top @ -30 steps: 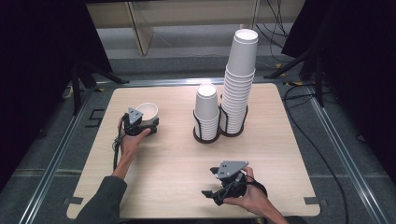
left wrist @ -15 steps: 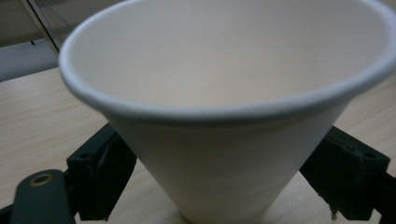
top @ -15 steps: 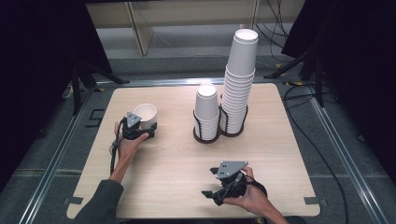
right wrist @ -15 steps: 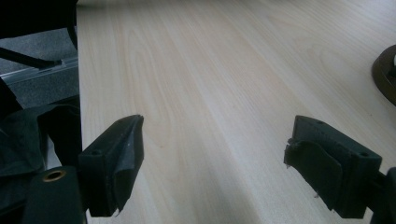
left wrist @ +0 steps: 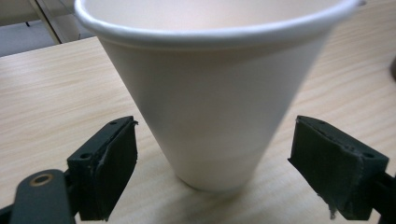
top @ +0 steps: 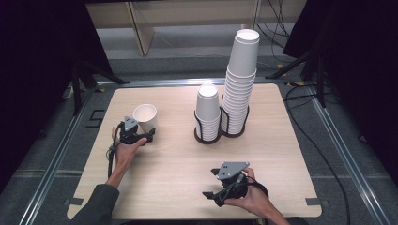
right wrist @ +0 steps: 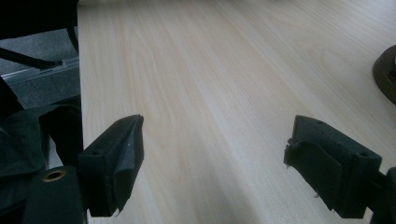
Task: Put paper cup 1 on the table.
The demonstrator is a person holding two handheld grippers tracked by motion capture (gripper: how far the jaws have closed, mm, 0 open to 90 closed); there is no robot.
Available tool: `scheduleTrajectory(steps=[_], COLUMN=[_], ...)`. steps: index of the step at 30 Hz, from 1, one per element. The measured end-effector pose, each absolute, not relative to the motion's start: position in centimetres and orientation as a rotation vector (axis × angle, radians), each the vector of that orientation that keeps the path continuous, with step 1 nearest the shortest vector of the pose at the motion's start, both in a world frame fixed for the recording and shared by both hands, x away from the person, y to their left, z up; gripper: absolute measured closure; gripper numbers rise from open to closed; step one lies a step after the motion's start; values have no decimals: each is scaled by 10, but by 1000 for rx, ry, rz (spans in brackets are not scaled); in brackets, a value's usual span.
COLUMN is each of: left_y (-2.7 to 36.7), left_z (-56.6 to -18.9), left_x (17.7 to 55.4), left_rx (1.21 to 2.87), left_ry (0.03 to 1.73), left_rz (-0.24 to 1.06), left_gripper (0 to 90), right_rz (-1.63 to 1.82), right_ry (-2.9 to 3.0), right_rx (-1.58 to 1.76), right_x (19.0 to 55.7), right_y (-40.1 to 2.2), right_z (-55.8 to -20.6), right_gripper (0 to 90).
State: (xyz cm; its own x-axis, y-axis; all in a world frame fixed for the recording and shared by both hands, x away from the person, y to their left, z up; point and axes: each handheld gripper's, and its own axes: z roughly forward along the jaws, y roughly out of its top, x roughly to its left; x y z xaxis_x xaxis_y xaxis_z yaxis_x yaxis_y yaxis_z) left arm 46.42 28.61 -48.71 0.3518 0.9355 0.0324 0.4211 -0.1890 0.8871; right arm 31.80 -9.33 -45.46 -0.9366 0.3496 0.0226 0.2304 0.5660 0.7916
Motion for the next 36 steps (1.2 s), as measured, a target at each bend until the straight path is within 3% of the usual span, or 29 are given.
scheduleTrajectory(steps=[14,36], left_y=[295,273], left_z=[-471,-447], left_x=[435,350], left_rx=[1737,1670], left_ry=[1201,1047], left_rz=[728,628], left_gripper=[142,142], right_rz=[1334,1359], right_ry=[2628,2488], right_rx=[552,726], right_x=[321,328], right_y=[-98,-117], right_z=[-453,-446], right_gripper=[192,192])
